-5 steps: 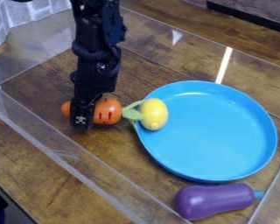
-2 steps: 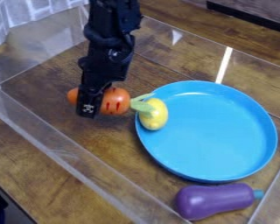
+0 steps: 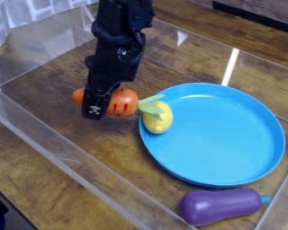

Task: Put the carrot on the blue tray

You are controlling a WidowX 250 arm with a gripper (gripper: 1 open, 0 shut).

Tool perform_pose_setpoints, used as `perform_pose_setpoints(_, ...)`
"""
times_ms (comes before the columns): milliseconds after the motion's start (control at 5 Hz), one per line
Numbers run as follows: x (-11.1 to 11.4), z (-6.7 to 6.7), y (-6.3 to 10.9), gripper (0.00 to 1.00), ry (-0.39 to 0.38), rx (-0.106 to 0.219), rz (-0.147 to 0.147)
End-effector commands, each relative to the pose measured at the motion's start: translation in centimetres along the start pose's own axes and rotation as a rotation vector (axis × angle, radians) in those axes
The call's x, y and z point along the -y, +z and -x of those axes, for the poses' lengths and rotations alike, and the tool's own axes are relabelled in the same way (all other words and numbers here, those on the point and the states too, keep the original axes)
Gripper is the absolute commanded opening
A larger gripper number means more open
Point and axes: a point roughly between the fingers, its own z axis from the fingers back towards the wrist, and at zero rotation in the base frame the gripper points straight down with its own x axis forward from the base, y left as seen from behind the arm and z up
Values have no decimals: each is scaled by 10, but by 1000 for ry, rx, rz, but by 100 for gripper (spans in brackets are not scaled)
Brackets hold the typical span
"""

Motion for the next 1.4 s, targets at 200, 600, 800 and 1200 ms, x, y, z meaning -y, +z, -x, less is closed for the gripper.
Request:
perform_pose_setpoints(200, -5, -7, 27, 0, -7, 48, -83)
perform_pose_setpoints(600, -2, -9, 29, 0, -17, 41, -90)
perform_pose_setpoints(800, 0, -10, 30, 0, -22, 38, -93)
perform_pose_setpoints(1200, 4, -14, 34, 0, -33, 31, -99)
